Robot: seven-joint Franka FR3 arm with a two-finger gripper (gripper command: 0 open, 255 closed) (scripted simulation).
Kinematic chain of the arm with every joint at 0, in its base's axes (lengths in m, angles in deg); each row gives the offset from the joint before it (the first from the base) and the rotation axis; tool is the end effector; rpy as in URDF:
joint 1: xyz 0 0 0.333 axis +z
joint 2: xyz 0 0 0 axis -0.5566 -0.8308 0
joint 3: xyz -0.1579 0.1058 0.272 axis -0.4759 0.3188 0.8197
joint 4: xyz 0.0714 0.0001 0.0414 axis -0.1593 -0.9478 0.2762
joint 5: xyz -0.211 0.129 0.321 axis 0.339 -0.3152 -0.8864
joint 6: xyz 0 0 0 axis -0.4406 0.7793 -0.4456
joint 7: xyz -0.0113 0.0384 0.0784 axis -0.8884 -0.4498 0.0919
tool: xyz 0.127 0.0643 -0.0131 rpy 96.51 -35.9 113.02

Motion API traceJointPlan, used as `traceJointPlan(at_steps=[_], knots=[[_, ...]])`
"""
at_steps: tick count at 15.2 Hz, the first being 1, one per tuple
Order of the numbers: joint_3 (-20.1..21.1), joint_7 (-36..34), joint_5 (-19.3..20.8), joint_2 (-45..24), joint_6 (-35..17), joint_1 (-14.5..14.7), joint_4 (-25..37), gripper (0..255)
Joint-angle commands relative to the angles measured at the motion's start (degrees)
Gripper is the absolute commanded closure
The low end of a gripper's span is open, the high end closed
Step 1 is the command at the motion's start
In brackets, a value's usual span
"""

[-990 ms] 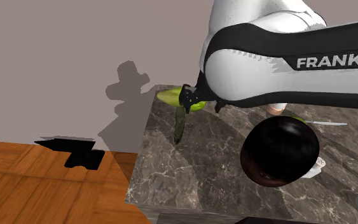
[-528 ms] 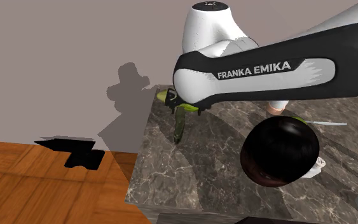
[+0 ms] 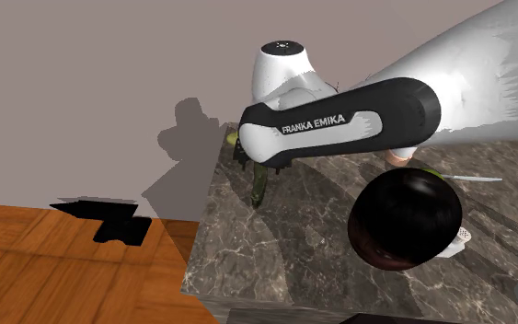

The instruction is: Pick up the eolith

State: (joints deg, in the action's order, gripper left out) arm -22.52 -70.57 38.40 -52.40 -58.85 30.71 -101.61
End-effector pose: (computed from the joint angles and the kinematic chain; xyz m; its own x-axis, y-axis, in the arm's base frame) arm 0.6466 0.0328 0.3170 0.7617 -0.6434 0.0759 -0.6359 -0.7649 -0.1027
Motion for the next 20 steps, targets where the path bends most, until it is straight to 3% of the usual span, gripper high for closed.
traceJointPlan(at_steps=[1,5,6,15,20], knots=[[-0.1,0.1,0.1,-1.0,-1.1,0.0,-0.1,0],[-0.1,0.0,0.2,-1.6,-2.1,0.0,-0.5,0],[-0.1,0.0,0.2,-1.6,-2.1,0.0,-0.5,255],[-0.1,0.0,0.2,-1.6,-2.1,0.0,-0.5,255],[0.0,0.2,-0.1,0.4,1.1,-0.1,0.8,255]])
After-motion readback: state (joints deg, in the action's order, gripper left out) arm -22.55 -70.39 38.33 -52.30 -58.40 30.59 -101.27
